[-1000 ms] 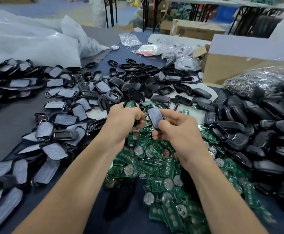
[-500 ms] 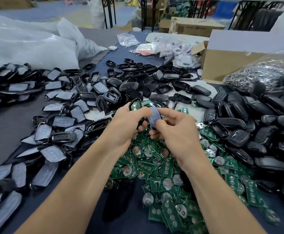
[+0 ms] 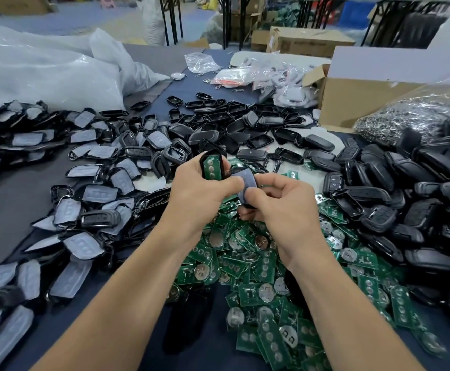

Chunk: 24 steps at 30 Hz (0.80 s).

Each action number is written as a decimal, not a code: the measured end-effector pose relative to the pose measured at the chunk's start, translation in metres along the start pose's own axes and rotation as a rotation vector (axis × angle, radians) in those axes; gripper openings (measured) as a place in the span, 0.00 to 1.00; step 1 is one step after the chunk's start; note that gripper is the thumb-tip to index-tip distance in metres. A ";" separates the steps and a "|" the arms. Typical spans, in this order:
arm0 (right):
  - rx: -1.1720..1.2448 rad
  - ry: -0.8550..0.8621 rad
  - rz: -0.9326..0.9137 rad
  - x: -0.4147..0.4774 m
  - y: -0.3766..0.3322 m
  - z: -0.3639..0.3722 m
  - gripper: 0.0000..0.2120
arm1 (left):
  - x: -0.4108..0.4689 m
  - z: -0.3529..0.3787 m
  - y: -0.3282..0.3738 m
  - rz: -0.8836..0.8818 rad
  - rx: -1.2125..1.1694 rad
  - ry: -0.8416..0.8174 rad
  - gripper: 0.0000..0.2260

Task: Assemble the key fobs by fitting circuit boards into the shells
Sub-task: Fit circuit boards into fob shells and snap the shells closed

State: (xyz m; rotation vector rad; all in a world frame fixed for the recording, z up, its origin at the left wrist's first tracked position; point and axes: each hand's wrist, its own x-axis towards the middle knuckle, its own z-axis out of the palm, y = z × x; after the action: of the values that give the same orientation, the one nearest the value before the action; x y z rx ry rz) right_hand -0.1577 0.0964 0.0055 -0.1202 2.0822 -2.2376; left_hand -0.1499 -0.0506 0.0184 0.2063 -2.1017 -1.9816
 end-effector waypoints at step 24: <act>0.090 0.181 -0.008 0.001 -0.008 -0.006 0.10 | 0.001 -0.003 0.000 -0.183 -0.295 -0.166 0.10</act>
State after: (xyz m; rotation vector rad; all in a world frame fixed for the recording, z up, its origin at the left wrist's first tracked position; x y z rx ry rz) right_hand -0.1597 0.1030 0.0135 0.0837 2.0625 -2.4249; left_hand -0.1506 -0.0534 0.0182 0.1906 -1.9080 -2.4644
